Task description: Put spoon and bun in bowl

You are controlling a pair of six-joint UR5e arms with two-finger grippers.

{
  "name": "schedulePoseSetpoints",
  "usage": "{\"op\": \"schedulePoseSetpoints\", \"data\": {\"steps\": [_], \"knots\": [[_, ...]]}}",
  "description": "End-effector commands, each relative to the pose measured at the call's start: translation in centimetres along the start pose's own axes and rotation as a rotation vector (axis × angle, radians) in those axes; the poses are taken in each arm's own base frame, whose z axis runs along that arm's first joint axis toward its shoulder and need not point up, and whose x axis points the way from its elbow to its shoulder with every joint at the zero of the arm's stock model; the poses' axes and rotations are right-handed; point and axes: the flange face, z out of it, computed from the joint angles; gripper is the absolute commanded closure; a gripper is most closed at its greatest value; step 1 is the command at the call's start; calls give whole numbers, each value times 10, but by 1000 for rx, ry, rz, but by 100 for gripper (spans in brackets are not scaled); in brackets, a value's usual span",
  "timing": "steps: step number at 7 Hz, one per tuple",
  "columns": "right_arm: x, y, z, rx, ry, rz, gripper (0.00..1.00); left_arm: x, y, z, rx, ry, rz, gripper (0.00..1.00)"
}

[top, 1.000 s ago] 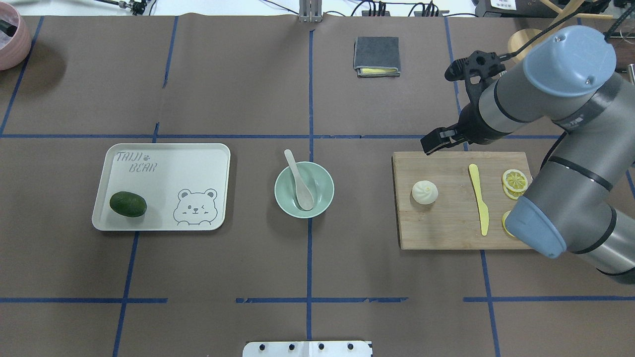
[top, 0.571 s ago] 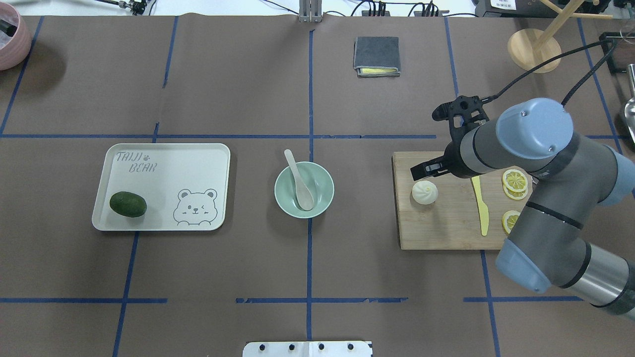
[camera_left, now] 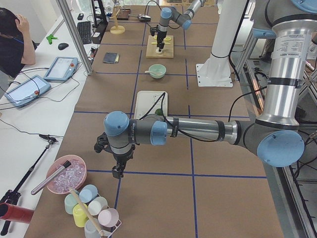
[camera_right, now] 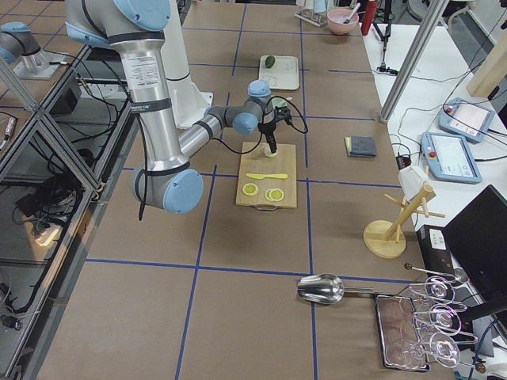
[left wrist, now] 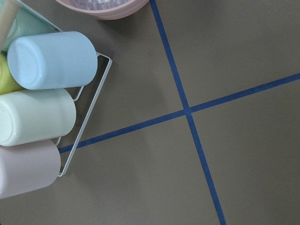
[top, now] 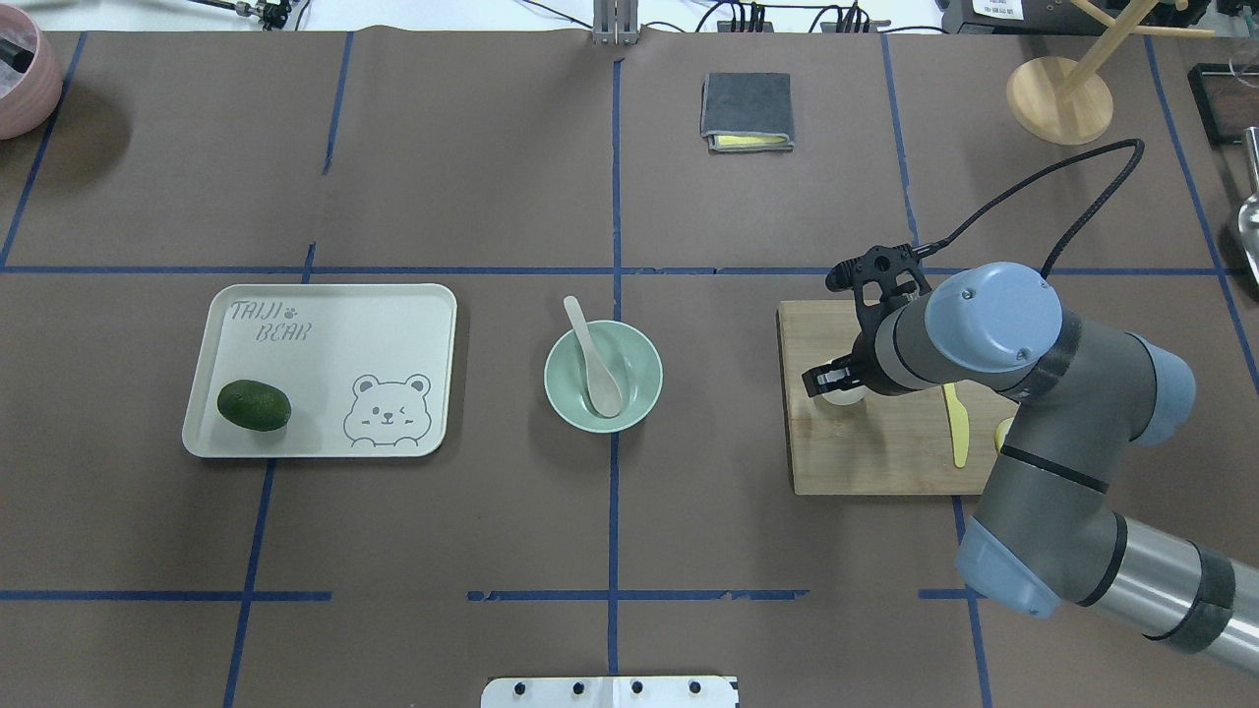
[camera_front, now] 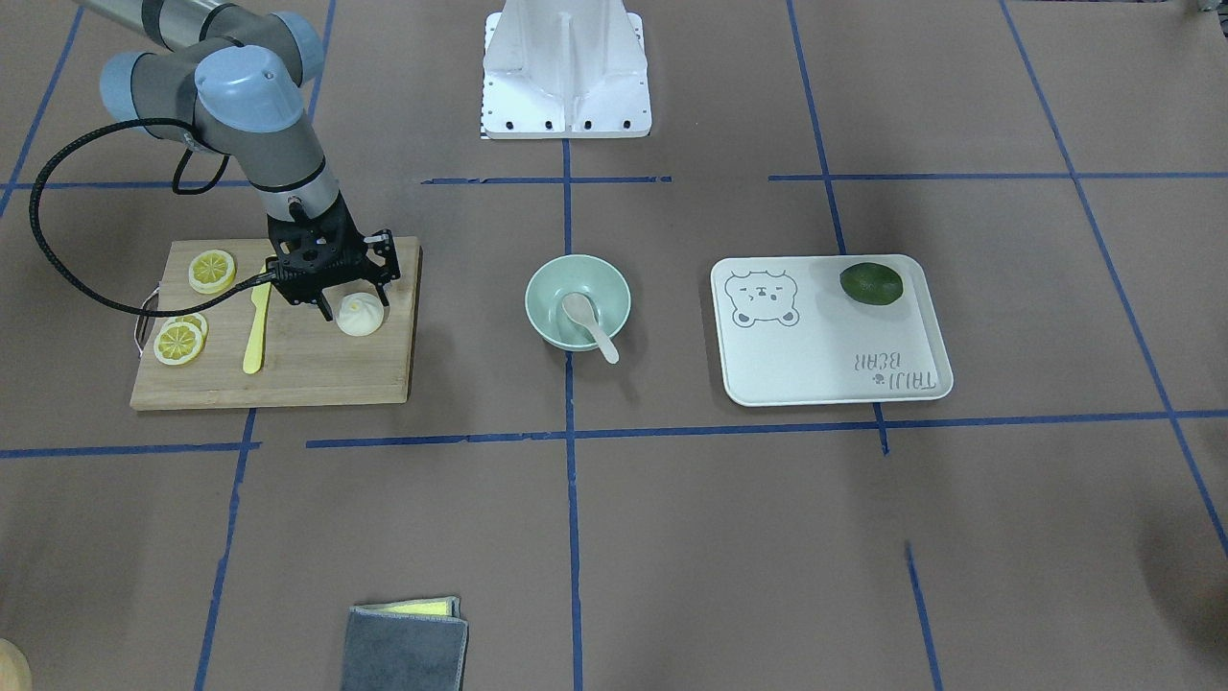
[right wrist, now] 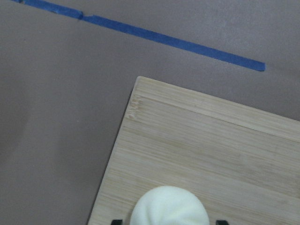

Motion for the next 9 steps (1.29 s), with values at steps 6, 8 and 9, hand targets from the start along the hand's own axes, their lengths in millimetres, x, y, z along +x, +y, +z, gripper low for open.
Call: {"op": "schedulePoseSetpoints", "data": {"steps": [6, 8, 9], "knots": [[-110, -28, -32, 8, -16, 120, 100, 5, -3, -6, 12, -5, 11, 0], [-208, -66, -81, 5, -25, 207, 100, 5, -3, -6, 13, -4, 11, 0], [-253, -81, -63, 20, 11, 236, 100, 5, -3, -7, 14, -4, 12, 0]]}}
